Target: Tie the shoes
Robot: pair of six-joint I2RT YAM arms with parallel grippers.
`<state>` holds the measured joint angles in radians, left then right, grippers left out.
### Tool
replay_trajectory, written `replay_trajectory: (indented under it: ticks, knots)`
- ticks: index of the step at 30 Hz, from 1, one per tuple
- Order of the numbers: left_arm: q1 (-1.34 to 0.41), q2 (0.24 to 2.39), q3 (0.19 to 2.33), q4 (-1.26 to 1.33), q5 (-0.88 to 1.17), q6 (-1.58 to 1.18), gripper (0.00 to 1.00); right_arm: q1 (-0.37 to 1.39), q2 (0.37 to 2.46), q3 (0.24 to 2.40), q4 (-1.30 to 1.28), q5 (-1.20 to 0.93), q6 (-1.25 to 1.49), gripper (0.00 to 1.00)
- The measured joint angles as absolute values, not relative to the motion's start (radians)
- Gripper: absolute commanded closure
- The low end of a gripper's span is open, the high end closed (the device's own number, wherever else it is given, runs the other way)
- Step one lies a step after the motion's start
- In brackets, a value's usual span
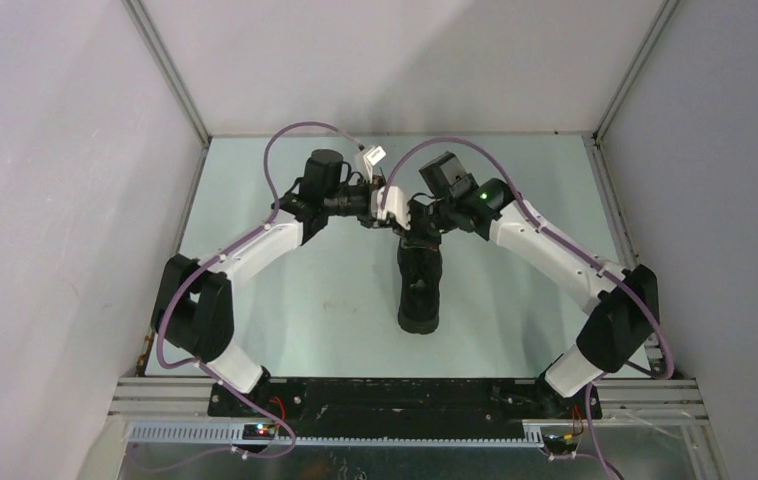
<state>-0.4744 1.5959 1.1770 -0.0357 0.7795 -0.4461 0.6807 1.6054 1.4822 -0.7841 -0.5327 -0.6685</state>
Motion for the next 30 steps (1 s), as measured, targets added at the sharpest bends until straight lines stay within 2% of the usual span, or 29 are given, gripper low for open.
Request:
replay_trajectory:
  ticks: [6, 12, 20, 25, 30]
  knots:
    - [-0.475, 1.594, 1.172, -0.051, 0.807, -0.446, 1.00, 0.780, 1.551, 1.442, -0.801, -0.313, -0.843, 1.00]
    - [-0.475, 1.592, 1.172, -0.070, 0.824, -0.446, 1.00, 0.823, 1.546, 1.437, -0.822, -0.234, -0.895, 1.00]
    - [-0.478, 1.584, 1.180, -0.139, 0.741, -0.472, 1.00, 0.819, 1.529, 1.508, -0.912, -0.234, -0.929, 1.00]
    - [-0.478, 1.595, 1.279, -0.152, 0.638, -0.562, 1.00, 0.774, 1.533, 1.559, -0.913, -0.258, -0.915, 1.00]
    - [-0.477, 1.630, 1.361, -0.160, 0.531, -0.635, 1.00, 0.688, 1.587, 1.665, -0.888, -0.339, -0.782, 1.00]
